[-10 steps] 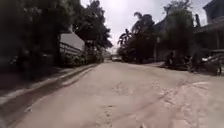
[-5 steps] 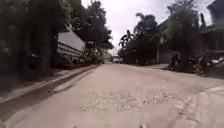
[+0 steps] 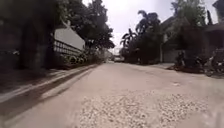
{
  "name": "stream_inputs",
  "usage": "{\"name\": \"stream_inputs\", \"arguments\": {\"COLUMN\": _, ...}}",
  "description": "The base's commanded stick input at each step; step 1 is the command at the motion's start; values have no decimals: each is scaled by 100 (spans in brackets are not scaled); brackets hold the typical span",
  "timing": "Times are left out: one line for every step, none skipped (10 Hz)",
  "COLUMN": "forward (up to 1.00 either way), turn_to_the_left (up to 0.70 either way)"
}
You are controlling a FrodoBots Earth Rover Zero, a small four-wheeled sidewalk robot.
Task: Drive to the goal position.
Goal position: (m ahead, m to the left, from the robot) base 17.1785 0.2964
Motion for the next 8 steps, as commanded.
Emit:
{"name": "stream_inputs", "arguments": {"forward": 100, "turn_to_the_left": 2}}
{"name": "stream_inputs", "arguments": {"forward": 100, "turn_to_the_left": 2}}
{"name": "stream_inputs", "arguments": {"forward": 100, "turn_to_the_left": 2}}
{"name": "stream_inputs", "arguments": {"forward": 100, "turn_to_the_left": 2}}
{"name": "stream_inputs", "arguments": {"forward": 100, "turn_to_the_left": 2}}
{"name": "stream_inputs", "arguments": {"forward": 100, "turn_to_the_left": 2}}
{"name": "stream_inputs", "arguments": {"forward": 100, "turn_to_the_left": 2}}
{"name": "stream_inputs", "arguments": {"forward": 100, "turn_to_the_left": 1}}
